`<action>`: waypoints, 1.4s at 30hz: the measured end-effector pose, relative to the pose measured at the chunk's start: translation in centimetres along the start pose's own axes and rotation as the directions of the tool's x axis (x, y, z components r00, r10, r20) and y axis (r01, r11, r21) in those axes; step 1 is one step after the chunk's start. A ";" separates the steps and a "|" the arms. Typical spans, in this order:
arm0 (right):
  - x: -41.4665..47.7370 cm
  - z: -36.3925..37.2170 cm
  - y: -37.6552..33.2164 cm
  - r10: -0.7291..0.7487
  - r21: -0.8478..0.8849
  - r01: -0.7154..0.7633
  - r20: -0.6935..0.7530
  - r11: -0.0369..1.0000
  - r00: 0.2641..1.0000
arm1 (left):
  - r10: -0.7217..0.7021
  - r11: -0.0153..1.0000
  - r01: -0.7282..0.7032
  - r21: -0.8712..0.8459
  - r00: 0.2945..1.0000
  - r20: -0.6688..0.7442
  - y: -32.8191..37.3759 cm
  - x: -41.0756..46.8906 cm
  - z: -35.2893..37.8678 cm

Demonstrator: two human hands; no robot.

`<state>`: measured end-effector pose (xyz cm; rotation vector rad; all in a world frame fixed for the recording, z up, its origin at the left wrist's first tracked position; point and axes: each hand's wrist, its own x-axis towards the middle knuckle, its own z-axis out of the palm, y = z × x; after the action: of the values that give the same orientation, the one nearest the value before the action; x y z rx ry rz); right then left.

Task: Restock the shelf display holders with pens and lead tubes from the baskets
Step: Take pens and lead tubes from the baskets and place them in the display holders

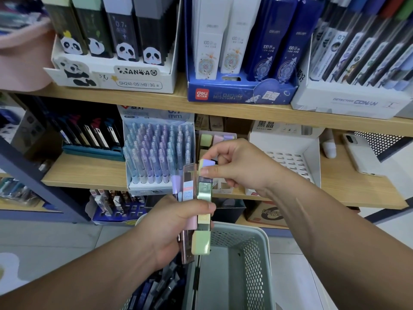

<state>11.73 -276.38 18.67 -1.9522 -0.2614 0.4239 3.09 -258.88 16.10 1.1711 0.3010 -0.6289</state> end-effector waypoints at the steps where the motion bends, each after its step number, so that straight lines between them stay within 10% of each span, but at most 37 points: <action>1: 0.0 0.0 0.0 0.013 0.026 -0.013 0.002 1.000 1.000 | -0.005 1.000 0.005 0.004 1.000 -0.004 0.0 0.0 0.1; 11: -0.1 -2.1 -0.8 0.179 0.556 -0.087 -0.112 0.826 0.977 | -0.024 1.000 0.024 -0.001 0.999 -0.048 -0.1 0.1 -0.1; 16: -0.8 -5.0 -1.1 0.236 0.542 -0.113 -0.164 0.833 0.958 | -0.011 1.000 0.009 -0.019 0.997 -0.078 0.0 0.0 -0.2; 25: -0.1 -5.9 0.0 0.194 0.064 -0.184 -0.419 0.981 0.887 | -0.023 0.999 0.018 -0.039 0.992 -0.122 0.1 0.0 -0.3; 30: 0.3 -6.1 0.0 0.024 -0.671 -0.308 -0.396 0.675 0.918 | -0.013 0.999 0.008 -0.033 0.990 -0.142 0.1 0.1 -0.4; 42: 1.4 -4.8 1.2 -0.374 -0.869 -0.104 -0.313 0.484 0.873 | -0.004 1.000 0.001 -0.021 0.991 -0.137 0.0 0.1 -1.1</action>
<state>14.98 -280.35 19.06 -2.9433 -0.3590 -0.4402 3.29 -257.87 15.68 1.1959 0.4248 -0.5467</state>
